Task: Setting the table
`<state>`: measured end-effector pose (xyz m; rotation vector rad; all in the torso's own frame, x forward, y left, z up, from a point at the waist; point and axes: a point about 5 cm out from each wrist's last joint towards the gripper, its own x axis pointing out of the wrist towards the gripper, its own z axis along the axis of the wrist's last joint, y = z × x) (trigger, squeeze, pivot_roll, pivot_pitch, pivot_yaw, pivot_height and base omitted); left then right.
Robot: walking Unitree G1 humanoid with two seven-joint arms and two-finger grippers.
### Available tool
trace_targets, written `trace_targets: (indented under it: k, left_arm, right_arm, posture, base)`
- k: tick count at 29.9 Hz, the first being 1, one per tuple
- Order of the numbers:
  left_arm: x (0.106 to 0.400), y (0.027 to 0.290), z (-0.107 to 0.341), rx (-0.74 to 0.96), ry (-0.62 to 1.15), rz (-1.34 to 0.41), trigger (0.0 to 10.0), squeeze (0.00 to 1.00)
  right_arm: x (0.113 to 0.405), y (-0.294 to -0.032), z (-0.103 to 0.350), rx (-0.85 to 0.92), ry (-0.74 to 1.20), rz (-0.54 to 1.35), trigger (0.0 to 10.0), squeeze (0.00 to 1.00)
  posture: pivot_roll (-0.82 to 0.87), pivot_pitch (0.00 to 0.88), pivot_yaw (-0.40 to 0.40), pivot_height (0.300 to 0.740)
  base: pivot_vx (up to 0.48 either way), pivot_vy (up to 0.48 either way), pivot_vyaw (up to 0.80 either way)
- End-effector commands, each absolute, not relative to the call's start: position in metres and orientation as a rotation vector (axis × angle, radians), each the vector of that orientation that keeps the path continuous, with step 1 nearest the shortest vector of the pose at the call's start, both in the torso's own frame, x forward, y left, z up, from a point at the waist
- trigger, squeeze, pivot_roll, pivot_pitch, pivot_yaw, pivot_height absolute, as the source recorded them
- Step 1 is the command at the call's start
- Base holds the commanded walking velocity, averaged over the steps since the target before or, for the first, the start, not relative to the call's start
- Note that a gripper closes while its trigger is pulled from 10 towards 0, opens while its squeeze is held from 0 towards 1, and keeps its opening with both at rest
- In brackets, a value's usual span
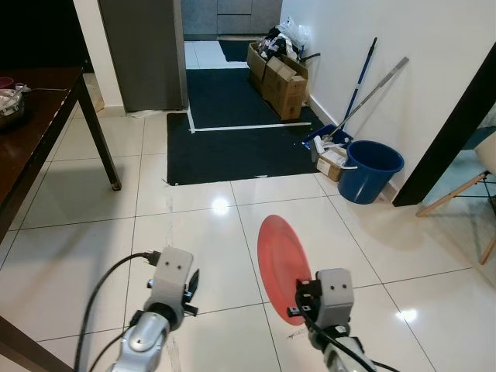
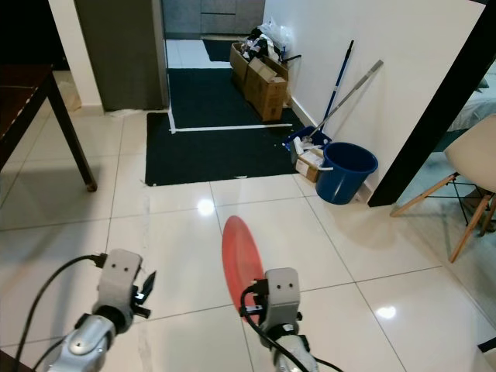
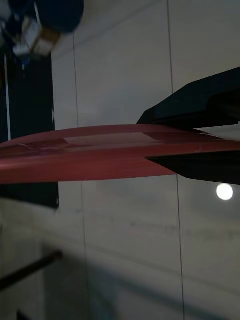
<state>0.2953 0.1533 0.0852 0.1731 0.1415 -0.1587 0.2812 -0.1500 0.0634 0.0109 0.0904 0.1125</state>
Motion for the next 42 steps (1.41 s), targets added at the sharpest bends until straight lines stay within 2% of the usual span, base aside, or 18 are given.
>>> trace_targets:
  k: [1,4,8,10,14,27,42]
  left_arm:
    - [0.28,0.164,0.061,0.206,0.239,-0.18,10.0,0.0]
    - [0.268,0.171,0.048,0.221,0.286,-0.199,10.0,0.0]
    - [0.248,0.178,0.026,0.206,0.371,-0.213,10.0,0.0]
    - [0.239,0.182,0.012,0.206,0.42,-0.18,10.0,0.0]
    - [0.228,0.191,-0.006,0.102,0.502,-0.073,10.0,0.0]
    - [0.231,0.198,0.0,0.184,0.44,-0.037,10.0,0.0]
    - [0.237,0.196,0.002,0.185,0.443,-0.035,10.0,0.0]
  right_arm:
    - [0.271,-0.171,0.043,-0.016,0.179,0.072,10.0,0.0]
    - [0.264,-0.177,0.03,-0.029,0.239,0.07,10.0,0.0]
    - [0.251,-0.174,0.011,-0.034,0.318,0.111,10.0,0.0]
    - [0.243,-0.169,0.001,-0.026,0.362,0.136,10.0,0.0]
    - [0.241,-0.172,-0.004,0.022,0.378,0.104,10.0,0.0]
    - [0.239,-0.172,-0.007,0.022,0.363,0.093,10.0,0.0]
    - [0.241,-0.175,-0.006,0.02,0.353,0.077,10.0,0.0]
  posture:
    - [0.11,0.106,0.039,0.74]
    - [0.1,0.102,0.036,0.74]
    - [0.09,0.088,0.031,0.74]
    - [0.09,0.081,0.026,0.74]
    - [0.08,0.075,0.022,0.74]
    - [0.08,0.081,0.039,0.74]
    - [0.08,0.08,0.038,0.74]
  base:
    - [0.0,0.0,0.0]
    - [0.0,0.0,0.0]
    - [0.0,0.0,0.0]
    - [0.0,0.0,0.0]
    - [0.0,0.0,0.0]
    - [0.0,0.0,0.0]
    - [0.0,0.0,0.0]
